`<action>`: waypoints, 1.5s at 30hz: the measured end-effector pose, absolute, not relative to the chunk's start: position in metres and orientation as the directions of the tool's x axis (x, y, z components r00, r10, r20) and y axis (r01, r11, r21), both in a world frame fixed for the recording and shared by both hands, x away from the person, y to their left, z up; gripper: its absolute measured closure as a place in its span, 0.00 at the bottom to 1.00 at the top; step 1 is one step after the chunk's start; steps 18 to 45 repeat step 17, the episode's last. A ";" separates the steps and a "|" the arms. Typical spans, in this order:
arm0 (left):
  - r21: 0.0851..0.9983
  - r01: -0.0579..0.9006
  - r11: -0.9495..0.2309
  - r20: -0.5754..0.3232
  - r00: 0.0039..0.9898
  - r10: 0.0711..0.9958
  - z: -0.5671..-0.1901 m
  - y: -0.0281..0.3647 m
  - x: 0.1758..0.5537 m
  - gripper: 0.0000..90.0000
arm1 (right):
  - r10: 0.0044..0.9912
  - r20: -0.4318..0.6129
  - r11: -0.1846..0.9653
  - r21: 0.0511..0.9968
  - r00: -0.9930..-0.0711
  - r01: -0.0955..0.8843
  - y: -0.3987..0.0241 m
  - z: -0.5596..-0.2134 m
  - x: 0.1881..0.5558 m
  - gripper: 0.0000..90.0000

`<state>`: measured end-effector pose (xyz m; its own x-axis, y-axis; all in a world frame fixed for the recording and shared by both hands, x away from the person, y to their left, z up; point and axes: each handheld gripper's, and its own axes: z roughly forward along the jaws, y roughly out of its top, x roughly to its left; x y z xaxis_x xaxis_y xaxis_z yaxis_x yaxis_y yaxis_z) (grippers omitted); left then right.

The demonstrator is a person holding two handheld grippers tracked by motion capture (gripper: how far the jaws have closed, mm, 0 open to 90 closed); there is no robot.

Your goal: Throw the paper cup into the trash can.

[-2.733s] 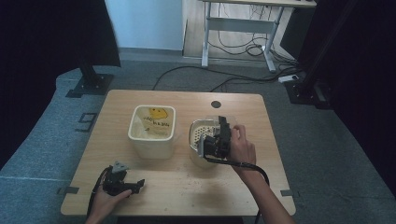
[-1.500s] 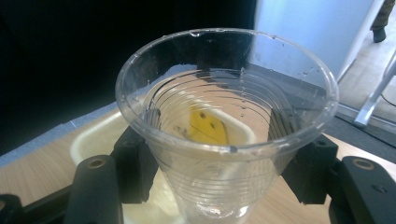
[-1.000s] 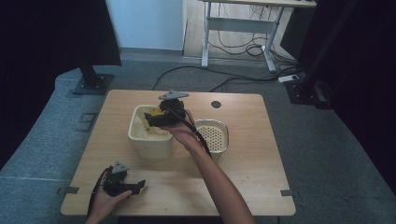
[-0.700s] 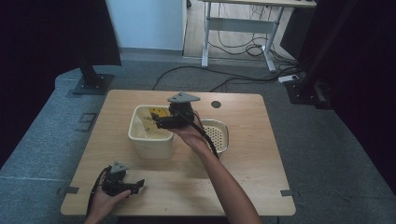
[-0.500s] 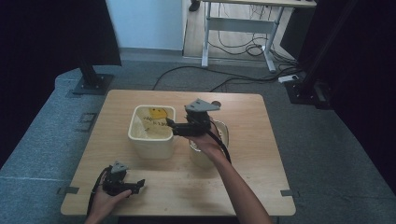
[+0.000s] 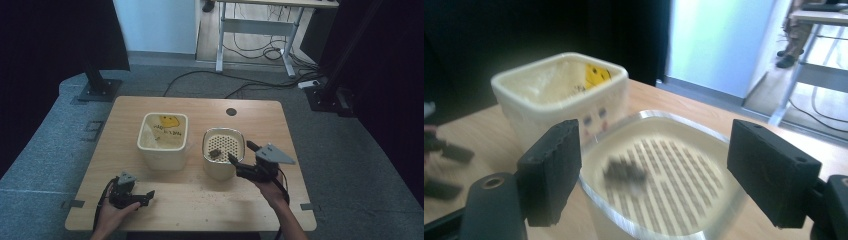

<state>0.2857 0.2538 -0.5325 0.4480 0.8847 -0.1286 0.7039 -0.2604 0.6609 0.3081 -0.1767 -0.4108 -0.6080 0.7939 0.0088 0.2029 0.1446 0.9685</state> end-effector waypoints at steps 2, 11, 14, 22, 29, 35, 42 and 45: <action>0.663 0.703 -0.259 -0.128 0.447 0.885 -0.532 0.254 0.286 0.08 | 0.805 0.017 0.134 0.968 -0.593 0.211 -0.191 -0.422 0.296 0.25; 0.672 0.697 -0.249 -0.131 0.443 0.887 -0.530 0.254 0.288 0.08 | 0.850 0.087 0.078 0.955 -0.519 0.287 -0.233 -0.471 0.273 0.26; 0.674 0.695 -0.249 -0.129 0.443 0.887 -0.530 0.254 0.288 0.08 | 0.858 0.102 0.064 0.951 -0.503 0.302 -0.237 -0.482 0.272 0.26; 0.675 0.694 -0.252 -0.126 0.445 0.887 -0.530 0.254 0.288 0.08 | 0.863 0.093 0.078 0.947 -0.497 0.311 -0.236 -0.487 0.274 0.25; 0.675 0.694 -0.252 -0.126 0.445 0.887 -0.530 0.254 0.288 0.08 | 0.863 0.093 0.078 0.947 -0.497 0.311 -0.236 -0.487 0.274 0.25; 0.675 0.694 -0.252 -0.126 0.445 0.887 -0.530 0.254 0.288 0.08 | 0.863 0.093 0.078 0.947 -0.497 0.311 -0.236 -0.487 0.274 0.25; 0.675 0.694 -0.252 -0.126 0.445 0.887 -0.530 0.254 0.288 0.08 | 0.863 0.093 0.078 0.947 -0.497 0.311 -0.236 -0.487 0.274 0.25; 0.675 0.694 -0.252 -0.126 0.445 0.887 -0.530 0.254 0.288 0.08 | 0.863 0.093 0.078 0.947 -0.497 0.311 -0.236 -0.487 0.274 0.25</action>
